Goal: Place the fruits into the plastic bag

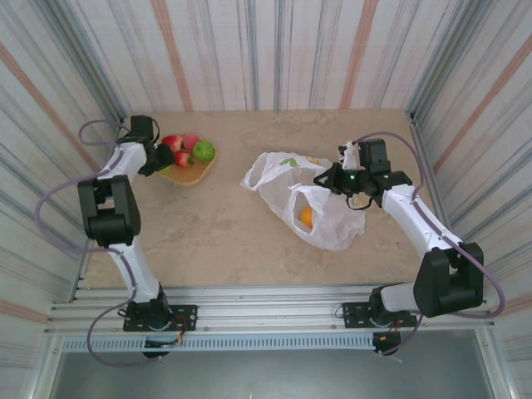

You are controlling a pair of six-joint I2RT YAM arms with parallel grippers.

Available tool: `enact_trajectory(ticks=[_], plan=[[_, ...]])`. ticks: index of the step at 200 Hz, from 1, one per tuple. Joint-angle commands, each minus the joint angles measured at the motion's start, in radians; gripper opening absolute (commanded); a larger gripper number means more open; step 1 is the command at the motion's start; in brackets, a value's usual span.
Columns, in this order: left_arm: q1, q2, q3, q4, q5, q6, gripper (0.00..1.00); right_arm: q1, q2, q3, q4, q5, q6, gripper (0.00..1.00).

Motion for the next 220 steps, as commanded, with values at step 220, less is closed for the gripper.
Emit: enact_trajectory(ticks=[220], plan=[[-0.844,-0.270,-0.181,0.277,0.333,0.112,0.60,0.010,-0.038,-0.005,-0.009,0.002,-0.011,0.00]])
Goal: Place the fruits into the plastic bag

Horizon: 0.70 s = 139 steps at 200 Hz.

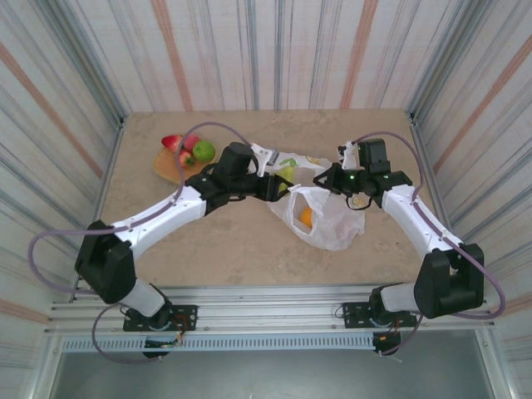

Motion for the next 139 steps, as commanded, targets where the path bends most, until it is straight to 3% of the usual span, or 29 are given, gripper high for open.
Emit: enact_trajectory(ticks=[1,34,58,102,139], plan=[[-0.028,0.036,0.048,-0.053,-0.010,0.097,0.60,0.004,-0.027,-0.006,-0.008,-0.003,-0.010,0.00],[-0.090,0.097,0.076,-0.070,-0.144,0.184,0.61,0.005,-0.011,-0.003,0.026,-0.027,0.032,0.00],[-0.096,0.174,0.122,-0.078,-0.265,0.091,0.61,0.005,-0.001,-0.003,0.038,-0.029,0.046,0.00],[-0.101,0.285,0.123,0.071,-0.270,-0.114,0.63,0.005,0.006,-0.007,0.044,-0.024,0.060,0.00],[-0.114,0.355,0.155,0.125,-0.279,-0.169,0.66,0.006,0.014,-0.006,0.052,-0.032,0.058,0.00]])
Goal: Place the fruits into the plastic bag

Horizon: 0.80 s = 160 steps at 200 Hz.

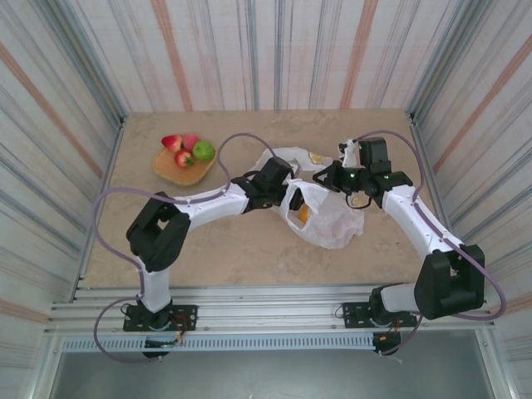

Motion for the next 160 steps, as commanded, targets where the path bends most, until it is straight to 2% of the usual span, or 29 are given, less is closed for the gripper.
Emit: enact_trajectory(ticks=[1,111,160], plan=[[-0.010,0.030,0.049,0.067,-0.031,-0.079,0.66,0.006,0.012,-0.006,0.013,-0.023,0.020,0.00],[-0.010,0.051,0.056,0.076,0.001,-0.062,0.80,0.006,0.013,-0.009,0.004,-0.021,0.002,0.00],[-0.010,0.002,0.046,0.056,-0.002,-0.028,0.82,0.004,0.004,-0.009,-0.018,-0.009,-0.020,0.00]])
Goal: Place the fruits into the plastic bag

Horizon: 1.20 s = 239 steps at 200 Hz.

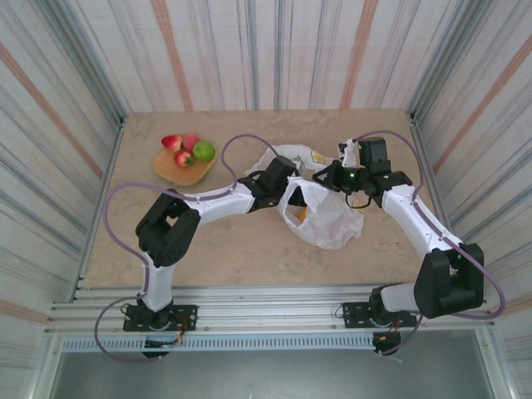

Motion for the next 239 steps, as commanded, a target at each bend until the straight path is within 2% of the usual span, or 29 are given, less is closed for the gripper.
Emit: enact_trajectory(ticks=[1,99,139,198,217,239], plan=[[-0.007,-0.057,0.010,-0.021,-0.003,0.036,0.82,0.003,-0.002,-0.008,-0.024,-0.008,-0.019,0.00],[0.031,-0.303,-0.078,-0.064,0.052,0.105,0.80,-0.016,-0.022,-0.015,-0.067,0.007,-0.076,0.00],[0.091,-0.401,-0.122,-0.056,0.146,0.094,0.80,-0.017,-0.022,-0.018,-0.063,0.006,-0.076,0.00],[0.200,-0.553,-0.212,0.038,0.313,0.051,0.80,-0.017,-0.021,-0.023,-0.065,0.013,-0.081,0.00],[0.251,-0.605,-0.235,0.020,0.293,0.015,0.80,-0.015,-0.021,-0.021,-0.065,0.013,-0.081,0.00],[0.332,-0.667,-0.255,-0.065,0.198,0.024,0.81,-0.015,-0.022,-0.023,-0.064,0.014,-0.081,0.00]])
